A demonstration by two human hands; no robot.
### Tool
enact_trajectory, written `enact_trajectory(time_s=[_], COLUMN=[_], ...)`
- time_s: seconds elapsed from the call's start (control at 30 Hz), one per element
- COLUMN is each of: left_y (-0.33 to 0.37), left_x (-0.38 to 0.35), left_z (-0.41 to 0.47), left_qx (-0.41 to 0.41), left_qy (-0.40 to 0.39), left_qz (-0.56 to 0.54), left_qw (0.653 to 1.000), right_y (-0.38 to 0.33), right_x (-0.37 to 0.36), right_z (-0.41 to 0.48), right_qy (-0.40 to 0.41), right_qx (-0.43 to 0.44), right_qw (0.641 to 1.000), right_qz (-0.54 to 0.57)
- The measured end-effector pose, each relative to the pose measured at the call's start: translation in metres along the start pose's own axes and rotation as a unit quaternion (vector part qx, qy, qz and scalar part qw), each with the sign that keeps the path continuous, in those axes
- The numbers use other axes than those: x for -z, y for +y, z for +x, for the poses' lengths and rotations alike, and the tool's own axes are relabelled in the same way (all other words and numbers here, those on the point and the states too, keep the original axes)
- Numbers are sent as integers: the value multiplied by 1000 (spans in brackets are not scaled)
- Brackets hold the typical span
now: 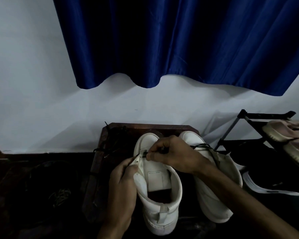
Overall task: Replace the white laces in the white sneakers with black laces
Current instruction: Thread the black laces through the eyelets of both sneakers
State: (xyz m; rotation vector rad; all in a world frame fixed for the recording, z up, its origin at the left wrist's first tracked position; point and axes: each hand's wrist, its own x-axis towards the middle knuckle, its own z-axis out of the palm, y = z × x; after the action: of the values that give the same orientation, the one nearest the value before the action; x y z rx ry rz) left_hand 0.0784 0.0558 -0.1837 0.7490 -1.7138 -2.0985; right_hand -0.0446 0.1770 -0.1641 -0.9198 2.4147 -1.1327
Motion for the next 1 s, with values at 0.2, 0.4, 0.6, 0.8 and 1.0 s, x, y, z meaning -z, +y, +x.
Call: enact_trajectory(time_s=[0.2,0.4,0.6,0.8,1.0], left_y=[1,-10,-28,-29,-27], left_x=[-1,-8,-10,-8,-5], left_z=[-1,-24,-22,-12,-4], left_qx=[-21,-178,-151,-100,-160], left_qy=[-12,4,43,2,22], left_qz=[56,258,254,215,235], left_qw=[998,950,954,971,958], right_y=[0,2,9,5,-7], right_x=[-3,0,8,4,13], right_z=[-1,-6,-6,-4,-10], right_qy=[5,15,-32,-69,-130], right_qx=[2,17,22,-1,-54], right_qw=[999,999,999,995,978], right_qz=[-32,-37,11,72,157])
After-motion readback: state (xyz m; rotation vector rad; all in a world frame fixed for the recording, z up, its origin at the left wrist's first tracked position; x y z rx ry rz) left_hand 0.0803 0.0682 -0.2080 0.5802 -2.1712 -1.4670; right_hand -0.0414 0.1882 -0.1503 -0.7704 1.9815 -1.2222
